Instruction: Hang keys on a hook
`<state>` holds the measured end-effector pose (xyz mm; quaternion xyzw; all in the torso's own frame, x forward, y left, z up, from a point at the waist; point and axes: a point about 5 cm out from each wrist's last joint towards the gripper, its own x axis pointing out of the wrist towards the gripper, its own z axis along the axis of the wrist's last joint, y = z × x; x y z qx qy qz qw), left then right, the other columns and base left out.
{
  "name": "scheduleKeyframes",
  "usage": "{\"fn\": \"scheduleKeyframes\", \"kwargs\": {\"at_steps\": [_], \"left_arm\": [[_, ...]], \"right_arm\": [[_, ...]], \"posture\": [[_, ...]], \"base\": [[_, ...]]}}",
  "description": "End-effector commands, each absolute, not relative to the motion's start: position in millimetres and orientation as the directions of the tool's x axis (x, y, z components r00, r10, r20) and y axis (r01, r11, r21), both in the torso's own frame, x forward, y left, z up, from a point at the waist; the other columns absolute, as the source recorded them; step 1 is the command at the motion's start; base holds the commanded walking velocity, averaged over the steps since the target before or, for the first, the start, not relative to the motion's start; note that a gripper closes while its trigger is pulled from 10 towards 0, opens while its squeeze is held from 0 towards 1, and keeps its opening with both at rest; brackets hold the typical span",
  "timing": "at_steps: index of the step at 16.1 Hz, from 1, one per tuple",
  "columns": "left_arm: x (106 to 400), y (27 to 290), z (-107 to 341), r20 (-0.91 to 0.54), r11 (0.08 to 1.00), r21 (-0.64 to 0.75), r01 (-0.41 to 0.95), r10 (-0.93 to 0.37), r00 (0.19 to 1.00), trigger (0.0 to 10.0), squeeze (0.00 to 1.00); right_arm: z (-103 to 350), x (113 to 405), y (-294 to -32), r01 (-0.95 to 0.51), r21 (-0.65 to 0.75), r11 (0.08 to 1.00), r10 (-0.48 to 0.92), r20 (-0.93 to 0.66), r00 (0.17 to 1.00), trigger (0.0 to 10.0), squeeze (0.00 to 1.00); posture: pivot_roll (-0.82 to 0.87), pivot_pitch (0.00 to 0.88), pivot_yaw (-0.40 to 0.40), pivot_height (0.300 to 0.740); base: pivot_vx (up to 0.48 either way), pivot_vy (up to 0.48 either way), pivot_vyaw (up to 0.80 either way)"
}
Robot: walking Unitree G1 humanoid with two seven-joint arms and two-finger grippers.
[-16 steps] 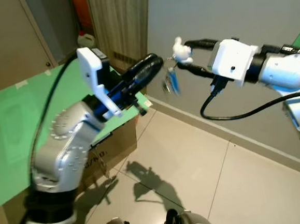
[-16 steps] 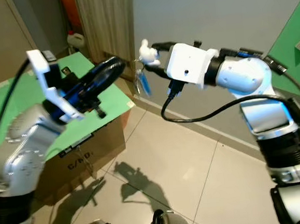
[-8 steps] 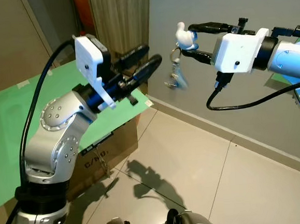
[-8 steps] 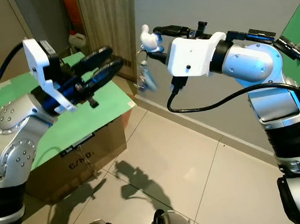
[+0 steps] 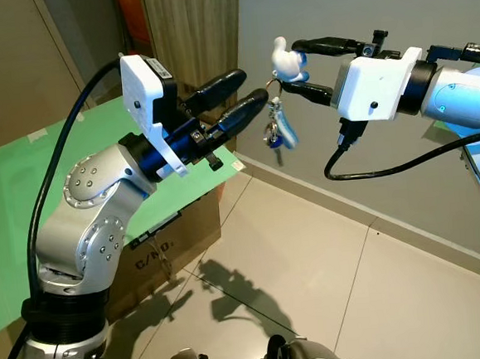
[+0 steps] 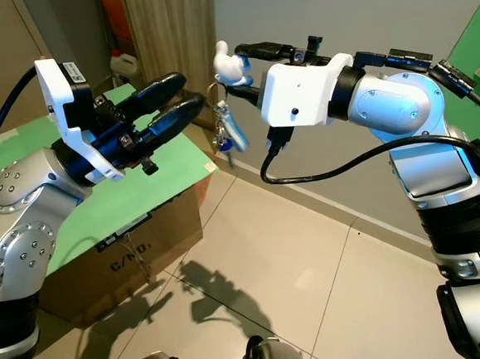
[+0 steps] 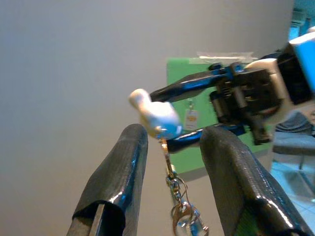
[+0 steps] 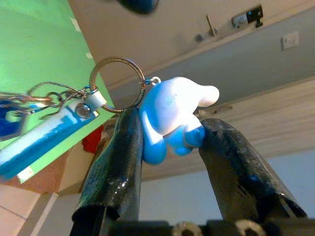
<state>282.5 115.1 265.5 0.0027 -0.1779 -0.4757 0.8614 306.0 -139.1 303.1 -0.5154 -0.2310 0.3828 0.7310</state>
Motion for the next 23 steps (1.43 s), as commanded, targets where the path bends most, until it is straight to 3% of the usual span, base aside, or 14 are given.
{"fn": "scheduleKeyframes", "kwargs": {"at_steps": [1,11,12,13,23], "left_arm": [[284.8,114.9,272.7,0.318,0.558,0.200,0.805,-0.814,0.486,10.0,0.00],[281.9,104.1,264.6,0.299,0.519,0.170,0.838,-0.837,0.458,10.0,0.00],[281.9,104.0,264.7,0.300,0.518,0.169,0.839,-0.837,0.457,2.9,0.00],[282.0,103.9,264.9,0.301,0.518,0.165,0.839,-0.837,0.457,0.0,0.00],[279.3,106.2,267.4,0.315,0.520,0.151,0.841,-0.832,0.458,0.0,0.00]], "right_arm": [[307.2,300.1,-132.9,-0.325,-0.933,0.155,0.826,-0.058,0.561,10.0,0.00],[311.2,291.4,-124.2,-0.340,-0.927,0.160,0.854,-0.043,0.518,10.0,0.00],[311.4,291.3,-124.3,-0.340,-0.927,0.159,0.854,-0.044,0.519,10.0,0.00],[311.6,291.3,-124.7,-0.340,-0.927,0.159,0.853,-0.044,0.520,10.0,0.00],[313.4,293.2,-126.3,-0.333,-0.929,0.163,0.842,-0.045,0.537,10.0,0.00]], "posture": [[0.04,0.124,-0.031,0.740],[0.04,0.129,-0.026,0.740],[0.04,0.129,-0.024,0.740],[0.04,0.129,-0.024,0.740],[0.05,0.138,-0.025,0.740]], "base": [[0.000,0.000,0.00],[0.000,0.000,0.00],[0.000,0.000,0.00],[0.000,0.000,0.00],[0.000,0.000,0.00]]}}
